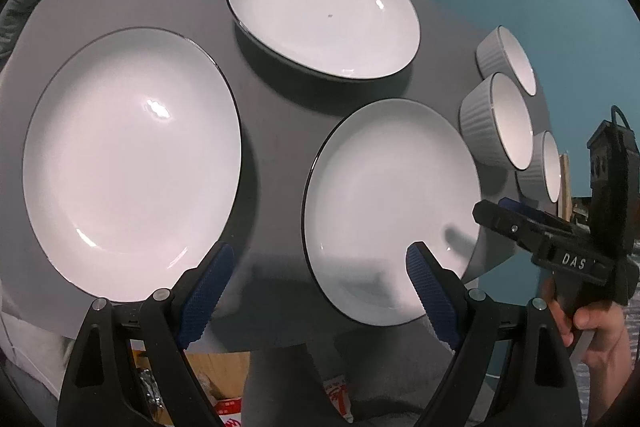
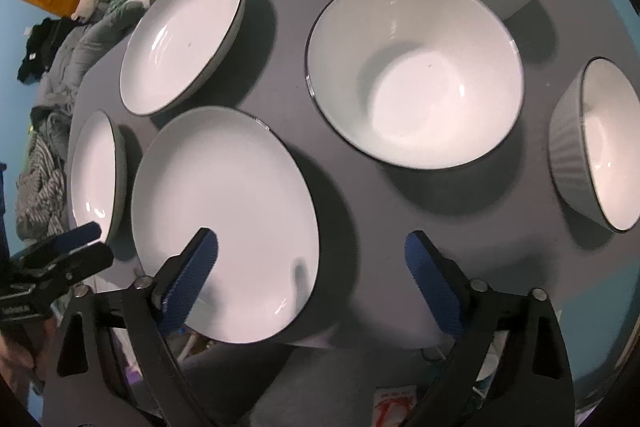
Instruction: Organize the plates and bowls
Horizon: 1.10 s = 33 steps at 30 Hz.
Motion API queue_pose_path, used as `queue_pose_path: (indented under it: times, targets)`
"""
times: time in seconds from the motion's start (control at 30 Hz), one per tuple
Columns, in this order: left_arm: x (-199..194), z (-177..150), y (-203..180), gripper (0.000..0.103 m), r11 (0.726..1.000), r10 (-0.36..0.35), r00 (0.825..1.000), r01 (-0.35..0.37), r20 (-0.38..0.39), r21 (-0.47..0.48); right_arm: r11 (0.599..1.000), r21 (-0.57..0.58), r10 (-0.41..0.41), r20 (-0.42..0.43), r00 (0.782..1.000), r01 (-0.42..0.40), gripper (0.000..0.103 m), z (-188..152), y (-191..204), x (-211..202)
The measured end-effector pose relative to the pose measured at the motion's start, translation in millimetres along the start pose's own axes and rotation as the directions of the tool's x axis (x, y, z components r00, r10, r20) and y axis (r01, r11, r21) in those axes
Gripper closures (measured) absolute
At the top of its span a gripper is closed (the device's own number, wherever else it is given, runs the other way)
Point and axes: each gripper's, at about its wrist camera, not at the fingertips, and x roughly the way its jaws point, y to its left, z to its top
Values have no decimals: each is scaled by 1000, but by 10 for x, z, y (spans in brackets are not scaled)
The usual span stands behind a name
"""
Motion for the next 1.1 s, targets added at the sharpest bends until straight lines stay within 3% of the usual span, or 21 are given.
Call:
queue_pose_path:
  times: [0.4,0.67,0.73,0.9,1.1]
  targets:
    - [188,96,43,14,998,-42,999,41,-25,-48,999,-46,21,-52,998,-23,26,-15,-74,149]
    - [347,175,-22,50,998,-52,997,49,-60,-47,995,-75,51,-92,994,-58,43,21,-128,209]
    - [380,182,-19,58,998,-50,996,47,-77,-35,995,-78,61,-90,994,-68,56,22,-152,195]
    - [390,177,49,73,999,-25,995,23,-98,-23,993,-77,79,-113,990,-88,69,27,-224,206]
    - [391,146,238,84,997,-60,990,53,-126,-62,990,-83,107,-104,989,-115,73,-29,-351,164]
